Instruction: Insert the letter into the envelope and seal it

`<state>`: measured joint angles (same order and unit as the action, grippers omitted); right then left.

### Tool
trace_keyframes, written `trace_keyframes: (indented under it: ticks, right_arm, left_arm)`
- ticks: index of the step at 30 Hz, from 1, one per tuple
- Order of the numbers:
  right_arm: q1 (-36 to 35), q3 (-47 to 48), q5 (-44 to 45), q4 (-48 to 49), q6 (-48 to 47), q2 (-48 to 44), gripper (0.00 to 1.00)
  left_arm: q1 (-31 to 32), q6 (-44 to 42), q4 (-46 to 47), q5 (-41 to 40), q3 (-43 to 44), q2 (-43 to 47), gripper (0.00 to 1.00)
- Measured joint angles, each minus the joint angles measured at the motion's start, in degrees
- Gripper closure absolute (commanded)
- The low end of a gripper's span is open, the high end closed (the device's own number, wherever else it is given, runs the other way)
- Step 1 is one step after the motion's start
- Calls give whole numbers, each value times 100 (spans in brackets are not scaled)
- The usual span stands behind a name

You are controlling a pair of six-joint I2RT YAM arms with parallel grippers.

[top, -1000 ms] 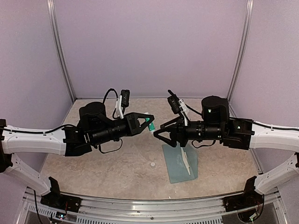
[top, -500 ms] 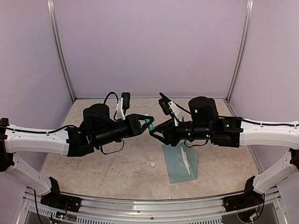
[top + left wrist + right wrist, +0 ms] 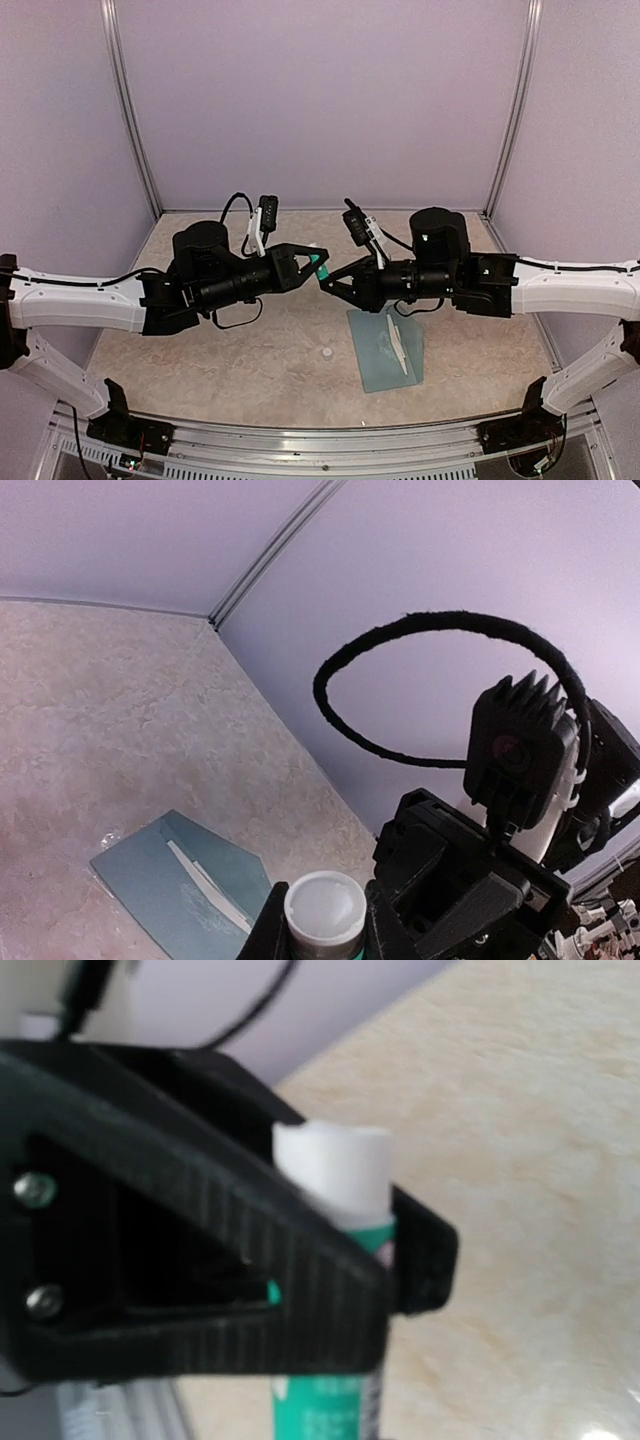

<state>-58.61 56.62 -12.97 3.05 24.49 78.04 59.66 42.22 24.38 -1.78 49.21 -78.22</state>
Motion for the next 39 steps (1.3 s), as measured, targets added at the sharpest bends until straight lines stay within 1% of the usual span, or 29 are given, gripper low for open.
trace_keyframes:
  ticks: [3, 5, 11, 14, 16, 17, 18, 19, 22, 24, 25, 27, 29, 30, 34, 37, 39]
  right_arm:
    - [225, -306, -726, 555, 264, -125, 100]
    - [372, -492, -1394, 999, 514, -168, 100]
    - [520, -776, -3126, 2483, 1390, -129, 100]
    - [529, -813, -3781, 3351, 1899, 22, 100]
    - [529, -844, -4015, 3733, 2131, 107, 100]
    - [527, -857, -4081, 3814, 2181, 122, 93]
    - [525, -857, -4135, 3838, 2216, 125, 82]
    - [525, -857, -4142, 3823, 2194, 125, 73]
    - [529, -833, -3954, 3320, 1882, -7, 50]
    - [540, -752, -3552, 2699, 1497, -195, 40]
    - [542, -699, -3279, 2374, 1279, -310, 37]
    - [542, -619, -2671, 1797, 916, -564, 35]
    - [514, -535, -2105, 1327, 654, -728, 36]
    - [487, -481, -1797, 1102, 527, -774, 37]
    - [195, -234, -551, 264, 140, -734, 39]
    - [-57, -48, 103, -175, -50, -579, 39]
    - [-192, 101, 442, -402, -149, -433, 37]
  left_arm:
    - [-52, -190, 350, 503, -144, 94, 92]
    - [-66, -304, 603, 828, -238, 157, 92]
    - [-109, -463, 1539, 2124, -424, 332, 95]
    - [-105, -490, 1954, 2684, -422, 348, 95]
    - [-96, -503, 2096, 2940, -422, 348, 94]
    - [-92, -516, 2131, 3032, -422, 348, 94]
    - [-83, -529, 2142, 3071, -422, 348, 94]
    - [-81, -544, 2149, 3086, -422, 348, 94]
    - [-81, -627, 2035, 3056, -422, 358, 93]
    - [-74, -678, 1847, 2855, -422, 420, 93]
    - [-68, -704, 1683, 2669, -420, 474, 93]
    - [-70, -741, 1351, 2271, -385, 549, 93]
    - [-70, -734, 769, 1589, -212, 564, 93]
    - [-70, -734, 697, 1499, -190, 564, 93]
    - [-72, -490, -50, 450, 42, 557, 91]
    - [-74, -343, -343, 39, 74, 540, 91]
    - [-74, -280, -461, -111, 79, 503, 91]
